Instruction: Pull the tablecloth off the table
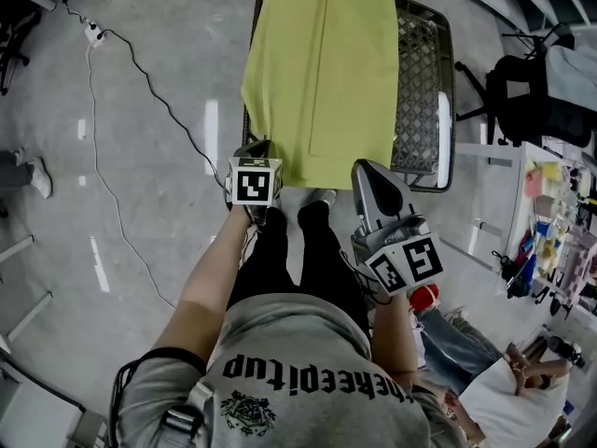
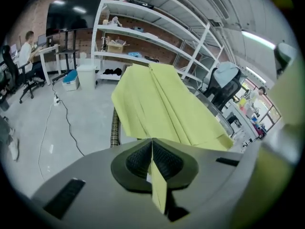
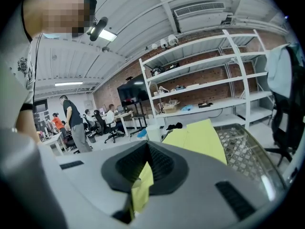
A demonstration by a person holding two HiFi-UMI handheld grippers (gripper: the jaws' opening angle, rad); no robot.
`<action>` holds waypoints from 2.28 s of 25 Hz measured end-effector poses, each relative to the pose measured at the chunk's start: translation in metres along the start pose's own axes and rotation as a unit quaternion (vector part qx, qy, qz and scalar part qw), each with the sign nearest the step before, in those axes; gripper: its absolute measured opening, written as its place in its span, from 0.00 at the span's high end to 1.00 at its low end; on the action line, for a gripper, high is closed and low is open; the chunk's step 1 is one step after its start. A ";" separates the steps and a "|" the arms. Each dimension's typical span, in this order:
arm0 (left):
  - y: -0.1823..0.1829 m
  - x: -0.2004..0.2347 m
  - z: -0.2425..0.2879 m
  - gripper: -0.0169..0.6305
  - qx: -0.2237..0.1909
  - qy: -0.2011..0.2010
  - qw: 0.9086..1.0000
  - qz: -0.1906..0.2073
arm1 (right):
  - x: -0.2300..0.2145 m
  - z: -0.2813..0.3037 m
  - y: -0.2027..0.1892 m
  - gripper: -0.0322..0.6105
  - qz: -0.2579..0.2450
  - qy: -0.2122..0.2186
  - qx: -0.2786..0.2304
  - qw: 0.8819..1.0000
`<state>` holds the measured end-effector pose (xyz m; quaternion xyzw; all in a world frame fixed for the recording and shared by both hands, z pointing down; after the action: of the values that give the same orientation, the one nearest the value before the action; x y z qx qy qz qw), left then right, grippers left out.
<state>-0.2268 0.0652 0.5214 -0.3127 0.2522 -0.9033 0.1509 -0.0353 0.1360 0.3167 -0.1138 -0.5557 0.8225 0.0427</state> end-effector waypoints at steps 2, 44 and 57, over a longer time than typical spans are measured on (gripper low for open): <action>0.002 -0.001 -0.001 0.95 -0.004 -0.003 1.000 -0.013 | -0.002 0.000 0.000 0.94 0.000 0.002 -0.001 1.000; 0.040 0.026 0.042 0.94 0.044 0.069 0.996 -0.019 | -0.045 0.037 0.016 0.93 -0.004 0.039 0.015 0.999; 0.087 -0.073 0.046 0.94 0.007 0.020 0.987 0.159 | -0.078 0.023 0.027 0.94 0.003 0.040 -0.006 0.999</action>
<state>-0.1319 0.0080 0.4692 -0.2494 0.2949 -0.8758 0.2895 0.0362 0.0896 0.3114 -0.1491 -0.5581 0.8139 0.0618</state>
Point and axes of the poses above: the fingertips, and each gripper's own axes: z forward along the fingers, x to its left, y out of its top, the point moved 8 cm from there along -z, backward along the fingers, and after that the axes turned 15 degrees about -y, right-handed, at the moved point
